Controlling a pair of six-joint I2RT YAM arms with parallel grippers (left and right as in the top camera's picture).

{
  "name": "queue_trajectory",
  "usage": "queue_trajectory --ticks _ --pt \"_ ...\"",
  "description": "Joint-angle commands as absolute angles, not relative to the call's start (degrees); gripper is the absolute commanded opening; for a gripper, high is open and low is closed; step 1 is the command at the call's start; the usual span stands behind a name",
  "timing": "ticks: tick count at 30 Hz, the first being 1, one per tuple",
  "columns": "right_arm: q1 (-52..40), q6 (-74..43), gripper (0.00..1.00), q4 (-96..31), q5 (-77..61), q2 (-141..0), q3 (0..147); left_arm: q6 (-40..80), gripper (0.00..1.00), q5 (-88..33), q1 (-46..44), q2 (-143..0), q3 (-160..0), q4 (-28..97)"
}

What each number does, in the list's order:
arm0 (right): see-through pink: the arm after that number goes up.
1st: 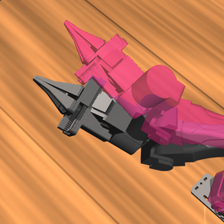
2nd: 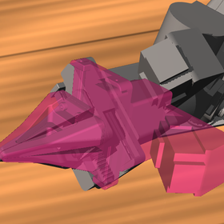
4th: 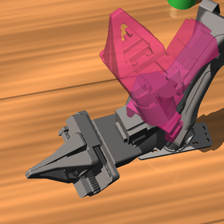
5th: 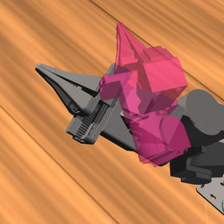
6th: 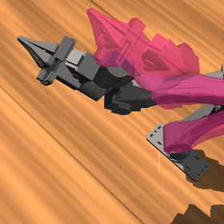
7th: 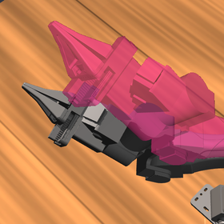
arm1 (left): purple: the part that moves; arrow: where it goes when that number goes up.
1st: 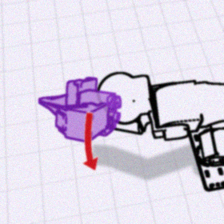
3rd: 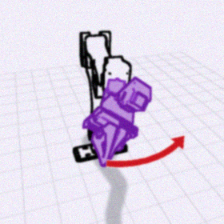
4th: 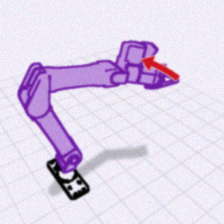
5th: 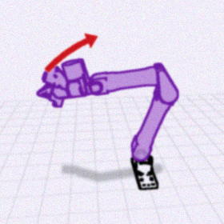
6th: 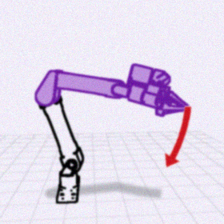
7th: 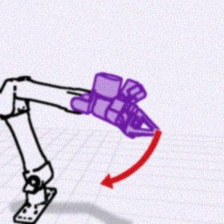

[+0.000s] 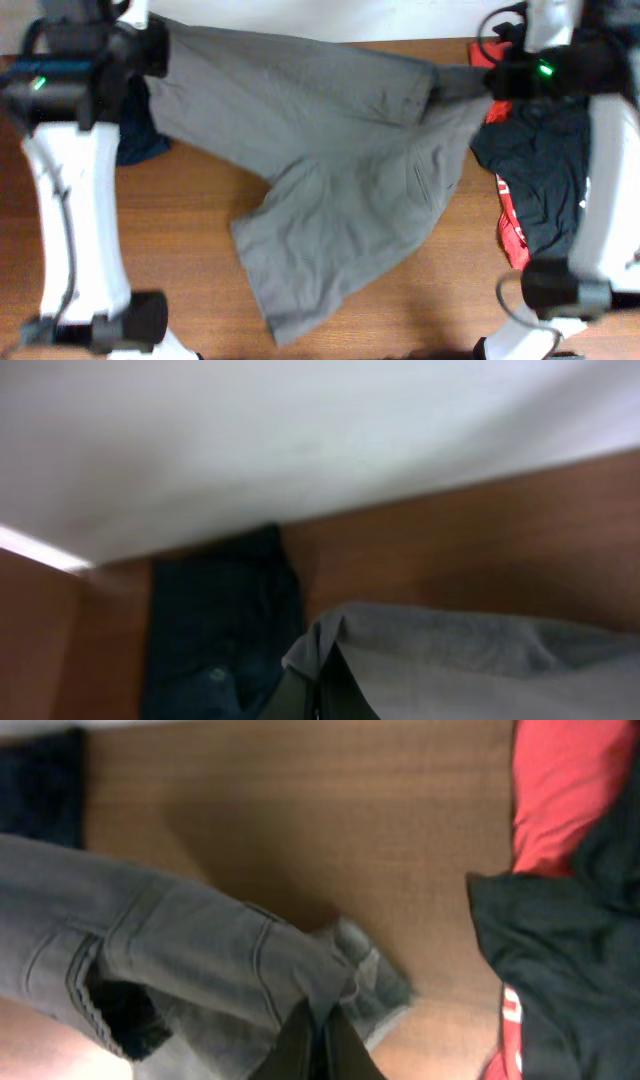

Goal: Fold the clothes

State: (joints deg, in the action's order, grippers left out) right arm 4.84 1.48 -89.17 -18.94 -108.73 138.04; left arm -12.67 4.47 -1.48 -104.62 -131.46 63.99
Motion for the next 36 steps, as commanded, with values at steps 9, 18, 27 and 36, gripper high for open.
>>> queue_trajectory --ticks 9,18,27,36 --pt "4.93 1.02 0.04 -59.59 -20.38 -133.95 129.82 -13.32 0.01 2.72 -1.1 -133.86 -131.61 49.08" --pt "4.54 0.99 0.04 -54.24 -21.93 -138.43 130.15 -8.21 0.01 2.28 -1.13 -141.14 -131.74 42.68" --pt "4.58 1.58 0.04 -65.56 -21.89 -132.68 133.97 -8.21 0.01 2.28 -1.13 -131.26 -132.92 49.67" --pt "5.37 3.68 0.04 -83.7 -19.11 -128.07 137.71 -8.23 0.01 -0.08 -3.4 -121.93 -132.92 67.99"
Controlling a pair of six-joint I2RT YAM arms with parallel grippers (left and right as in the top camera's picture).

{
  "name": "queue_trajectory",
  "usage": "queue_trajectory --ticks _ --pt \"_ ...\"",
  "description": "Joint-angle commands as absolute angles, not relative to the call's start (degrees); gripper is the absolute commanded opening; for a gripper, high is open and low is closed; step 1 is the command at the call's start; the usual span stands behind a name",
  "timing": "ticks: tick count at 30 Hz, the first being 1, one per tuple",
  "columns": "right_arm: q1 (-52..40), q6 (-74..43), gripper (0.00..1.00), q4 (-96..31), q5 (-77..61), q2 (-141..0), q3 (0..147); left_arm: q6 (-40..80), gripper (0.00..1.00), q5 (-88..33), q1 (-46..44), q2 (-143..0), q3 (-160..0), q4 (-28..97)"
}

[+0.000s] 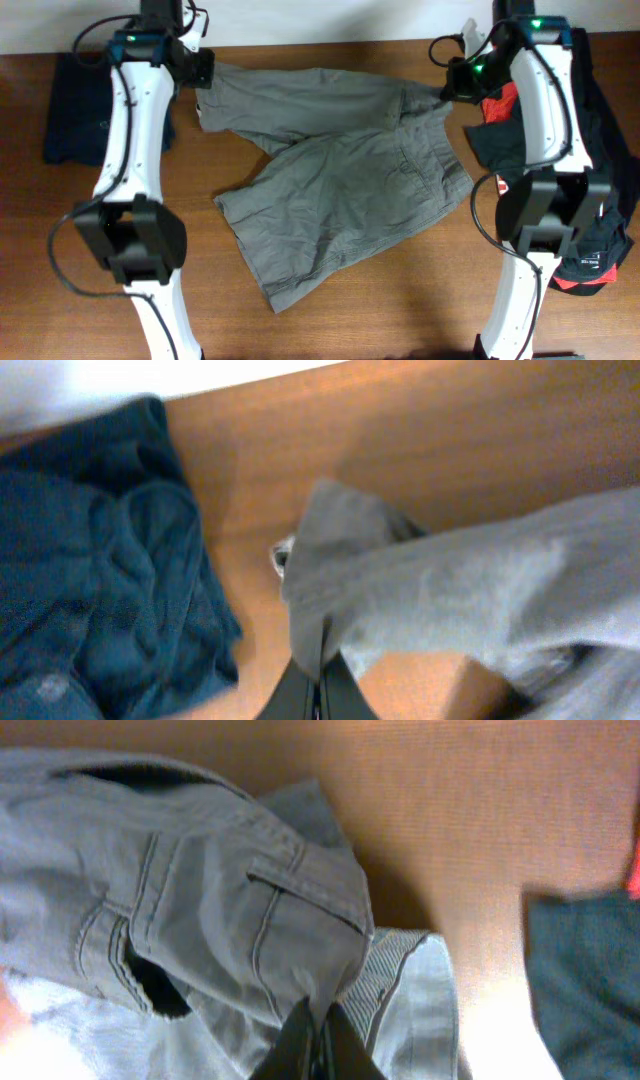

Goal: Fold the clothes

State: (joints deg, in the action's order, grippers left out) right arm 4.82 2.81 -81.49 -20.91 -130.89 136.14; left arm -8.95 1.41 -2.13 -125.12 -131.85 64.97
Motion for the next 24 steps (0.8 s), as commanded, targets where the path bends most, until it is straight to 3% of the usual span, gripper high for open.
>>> queue_trajectory --ticks 1,13,24 --pt "5.76 3.7 0.04 -85.19 -18.37 -127.9 137.71 -8.23 0.01 -0.08 -3.79 -121.6 -132.92 70.32" --pt "9.93 4.34 0.04 -88.4 -18.15 -127.87 137.67 -8.25 0.01 -5.78 -8.6 -121.43 -132.9 95.33" --pt "9.91 5.8 0.04 -92.73 -18.06 -127.31 137.23 -6.92 0.01 -7.73 -12.49 -121.25 -130.69 96.73"
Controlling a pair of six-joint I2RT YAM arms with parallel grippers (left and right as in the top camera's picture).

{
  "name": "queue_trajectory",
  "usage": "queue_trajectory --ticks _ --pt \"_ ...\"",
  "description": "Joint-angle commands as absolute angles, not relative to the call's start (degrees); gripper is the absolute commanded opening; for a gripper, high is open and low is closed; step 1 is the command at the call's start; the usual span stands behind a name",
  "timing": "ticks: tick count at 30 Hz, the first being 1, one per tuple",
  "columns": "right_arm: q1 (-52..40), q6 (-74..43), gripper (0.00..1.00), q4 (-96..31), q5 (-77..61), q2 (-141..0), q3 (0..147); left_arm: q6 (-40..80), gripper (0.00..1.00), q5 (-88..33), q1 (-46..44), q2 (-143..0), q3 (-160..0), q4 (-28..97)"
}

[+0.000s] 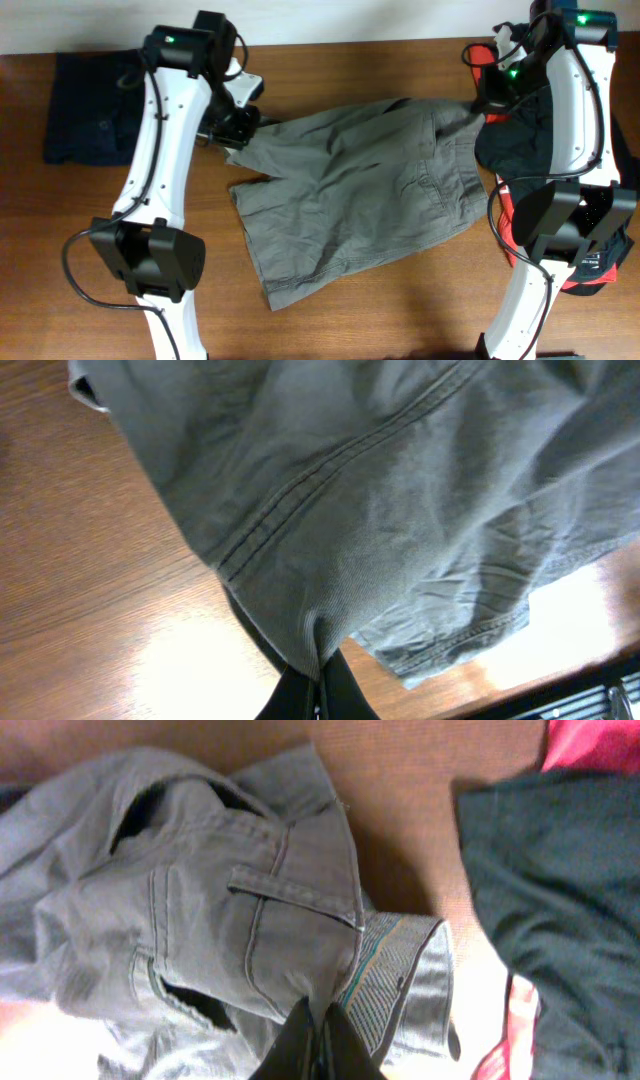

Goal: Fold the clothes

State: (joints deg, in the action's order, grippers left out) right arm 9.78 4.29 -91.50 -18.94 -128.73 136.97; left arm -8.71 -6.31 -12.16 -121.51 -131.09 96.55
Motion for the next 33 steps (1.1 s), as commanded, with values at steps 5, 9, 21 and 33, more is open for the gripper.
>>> queue_trajectory --ticks 5,9,21,33 --pt "11.07 5.76 0.04 -97.36 -16.36 -123.42 137.19 -3.62 0.01 -7.68 -11.4 -119.24 -130.69 96.73" --pt "11.07 3.9 0.04 -97.36 -13.15 -118.74 135.33 -2.11 0.01 -5.69 -10.76 -116.36 -130.52 96.73" --pt "11.33 1.43 0.04 -96.49 -8.27 -107.7 114.28 0.27 0.01 -5.28 -10.79 -111.66 -121.97 96.18" --pt "11.42 0.43 0.04 -97.25 -4.16 -107.72 107.5 -0.23 0.01 -9.52 -17.85 -111.63 -104.66 92.92"
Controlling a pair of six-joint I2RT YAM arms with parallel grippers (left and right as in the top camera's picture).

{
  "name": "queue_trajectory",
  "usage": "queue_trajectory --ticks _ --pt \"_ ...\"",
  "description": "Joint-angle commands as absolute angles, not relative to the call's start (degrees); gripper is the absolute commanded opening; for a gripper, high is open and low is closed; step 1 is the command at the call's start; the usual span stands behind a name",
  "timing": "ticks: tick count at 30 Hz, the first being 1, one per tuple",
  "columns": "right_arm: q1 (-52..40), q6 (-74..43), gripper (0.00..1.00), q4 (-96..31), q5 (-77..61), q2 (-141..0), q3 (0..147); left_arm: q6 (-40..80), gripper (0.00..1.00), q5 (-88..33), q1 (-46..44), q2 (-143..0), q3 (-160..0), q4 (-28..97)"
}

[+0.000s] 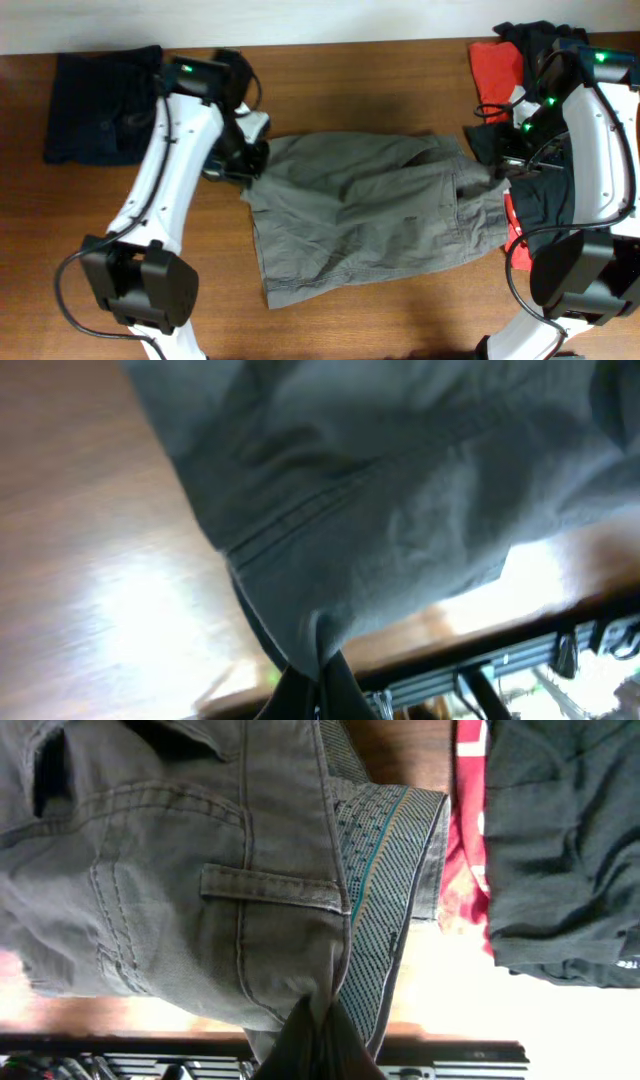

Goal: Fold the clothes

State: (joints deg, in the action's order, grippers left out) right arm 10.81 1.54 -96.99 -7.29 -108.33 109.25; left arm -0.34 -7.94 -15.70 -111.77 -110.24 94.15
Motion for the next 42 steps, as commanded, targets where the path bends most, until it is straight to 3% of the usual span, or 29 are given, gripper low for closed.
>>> queue_trajectory --ticks 1,12,33,42 --pt "11.6 0.36 0.04 -97.08 -4.14 -107.72 106.72 -0.23 0.01 -9.74 -18.41 -111.61 -102.87 92.27" --pt "16.62 -0.32 0.04 -90.5 -4.25 -107.72 93.91 -0.23 0.01 -14.5 -22.7 -111.61 -82.13 88.05" --pt "19.22 -4.19 0.04 -88.2 -8.27 -98.61 87.05 -2.83 0.01 -22.94 -25.8 -103.68 -78.67 89.1" --pt "23.55 -5.23 0.04 -81.01 -7.05 -98.72 73.73 -3.03 0.01 -24.08 -31.99 -103.68 -64.14 84.86"
